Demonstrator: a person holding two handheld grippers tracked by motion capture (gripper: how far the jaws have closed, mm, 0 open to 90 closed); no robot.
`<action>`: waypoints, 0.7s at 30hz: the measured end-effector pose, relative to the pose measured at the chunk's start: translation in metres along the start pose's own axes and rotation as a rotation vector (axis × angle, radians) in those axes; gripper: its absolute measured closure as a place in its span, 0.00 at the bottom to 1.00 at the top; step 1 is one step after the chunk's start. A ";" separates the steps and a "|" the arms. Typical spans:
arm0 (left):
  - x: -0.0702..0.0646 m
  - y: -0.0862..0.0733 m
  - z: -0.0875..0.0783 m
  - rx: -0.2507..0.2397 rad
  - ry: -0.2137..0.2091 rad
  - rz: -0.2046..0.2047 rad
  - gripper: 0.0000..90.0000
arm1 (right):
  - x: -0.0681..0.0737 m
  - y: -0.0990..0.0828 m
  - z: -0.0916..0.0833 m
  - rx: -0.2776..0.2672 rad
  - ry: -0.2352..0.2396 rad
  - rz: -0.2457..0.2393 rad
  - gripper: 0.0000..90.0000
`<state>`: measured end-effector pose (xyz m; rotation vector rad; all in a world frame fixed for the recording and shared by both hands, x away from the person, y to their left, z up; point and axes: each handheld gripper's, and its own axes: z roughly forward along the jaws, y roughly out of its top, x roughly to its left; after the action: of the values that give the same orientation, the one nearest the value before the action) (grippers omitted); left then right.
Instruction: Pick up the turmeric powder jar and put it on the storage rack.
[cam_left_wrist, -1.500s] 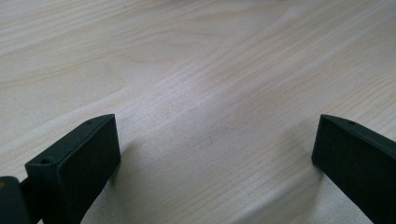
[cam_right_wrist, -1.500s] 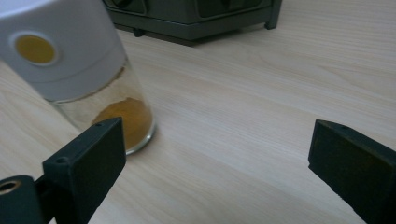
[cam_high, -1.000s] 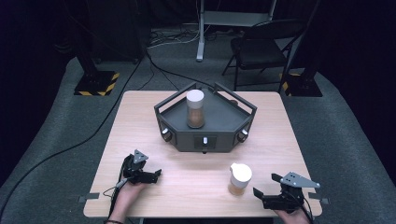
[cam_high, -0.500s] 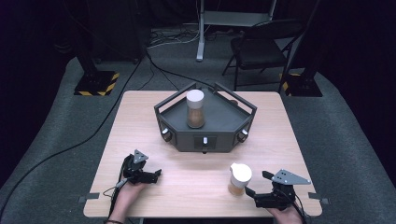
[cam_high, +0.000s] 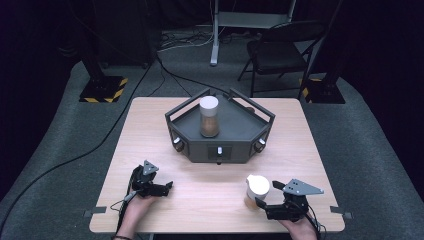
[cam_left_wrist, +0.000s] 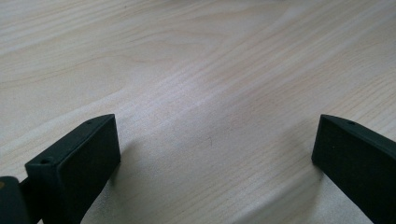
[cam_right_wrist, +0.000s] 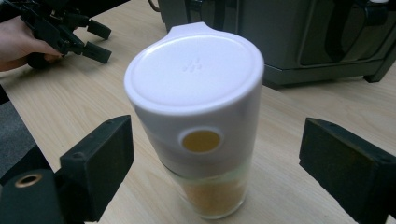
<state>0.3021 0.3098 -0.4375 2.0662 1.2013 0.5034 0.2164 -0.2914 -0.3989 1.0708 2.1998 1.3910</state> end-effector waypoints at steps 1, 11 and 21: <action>0.000 0.000 0.000 0.000 0.000 0.000 0.01 | 0.000 0.001 0.001 0.002 0.003 -0.003 0.11; 0.000 0.000 0.000 0.000 0.000 0.001 0.01 | 0.000 0.002 0.012 -0.005 0.022 -0.024 0.18; 0.000 0.000 0.000 0.000 -0.001 0.001 0.01 | -0.002 -0.001 0.019 -0.029 0.038 -0.036 0.29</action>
<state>0.3023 0.3099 -0.4374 2.0673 1.1998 0.5031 0.2296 -0.2813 -0.4088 0.9970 2.2073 1.4352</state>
